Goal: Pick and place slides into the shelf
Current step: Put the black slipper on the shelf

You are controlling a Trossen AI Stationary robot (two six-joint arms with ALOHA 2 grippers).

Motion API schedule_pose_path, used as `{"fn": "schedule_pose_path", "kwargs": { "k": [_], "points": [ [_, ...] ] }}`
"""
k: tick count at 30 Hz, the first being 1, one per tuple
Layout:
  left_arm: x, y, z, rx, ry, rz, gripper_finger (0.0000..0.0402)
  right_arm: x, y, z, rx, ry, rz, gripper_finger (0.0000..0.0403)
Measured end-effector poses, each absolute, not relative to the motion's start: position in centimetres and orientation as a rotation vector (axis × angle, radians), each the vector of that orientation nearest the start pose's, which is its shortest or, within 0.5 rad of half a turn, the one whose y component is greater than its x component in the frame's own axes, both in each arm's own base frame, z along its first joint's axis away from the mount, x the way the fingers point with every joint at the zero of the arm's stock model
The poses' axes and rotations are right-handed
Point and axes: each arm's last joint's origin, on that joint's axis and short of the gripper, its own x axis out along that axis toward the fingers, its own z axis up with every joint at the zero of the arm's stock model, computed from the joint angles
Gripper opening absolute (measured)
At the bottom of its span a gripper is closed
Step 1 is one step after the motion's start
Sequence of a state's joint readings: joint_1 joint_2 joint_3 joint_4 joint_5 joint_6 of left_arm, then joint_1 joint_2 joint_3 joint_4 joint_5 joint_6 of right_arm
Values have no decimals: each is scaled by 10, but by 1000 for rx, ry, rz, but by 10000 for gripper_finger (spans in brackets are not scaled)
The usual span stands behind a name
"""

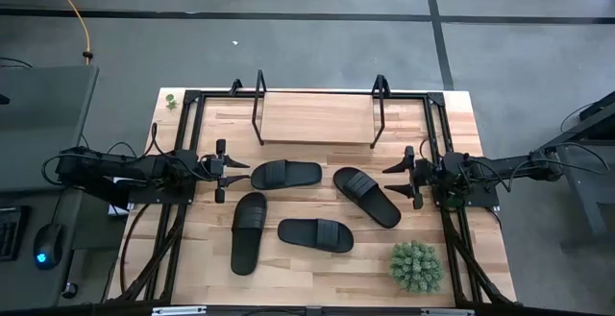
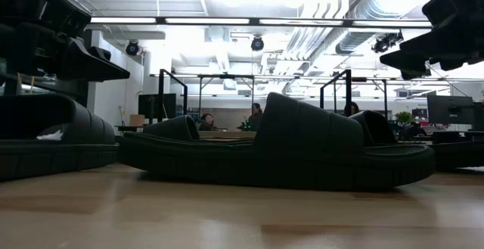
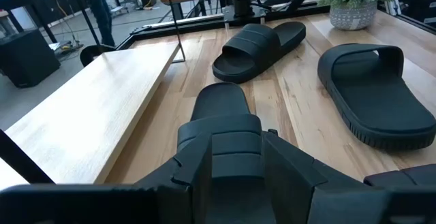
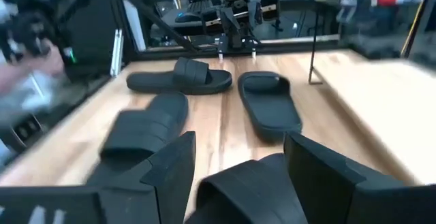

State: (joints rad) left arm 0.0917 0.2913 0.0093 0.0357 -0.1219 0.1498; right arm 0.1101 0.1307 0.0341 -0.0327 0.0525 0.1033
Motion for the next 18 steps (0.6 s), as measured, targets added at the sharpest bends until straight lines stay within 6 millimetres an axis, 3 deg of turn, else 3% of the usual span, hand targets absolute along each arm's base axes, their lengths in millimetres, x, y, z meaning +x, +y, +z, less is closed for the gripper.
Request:
{"fn": "schedule_pose_path", "kwargs": {
  "k": [4, 18],
  "points": [
    [112, 14, 145, 76, 253, 204, 111, 103, 9, 163, 241, 117, 9, 213],
    [115, 14, 164, -142, 34, 218, 111, 103, 0, 167, 420, 4, -295, 213]
  ]
}}
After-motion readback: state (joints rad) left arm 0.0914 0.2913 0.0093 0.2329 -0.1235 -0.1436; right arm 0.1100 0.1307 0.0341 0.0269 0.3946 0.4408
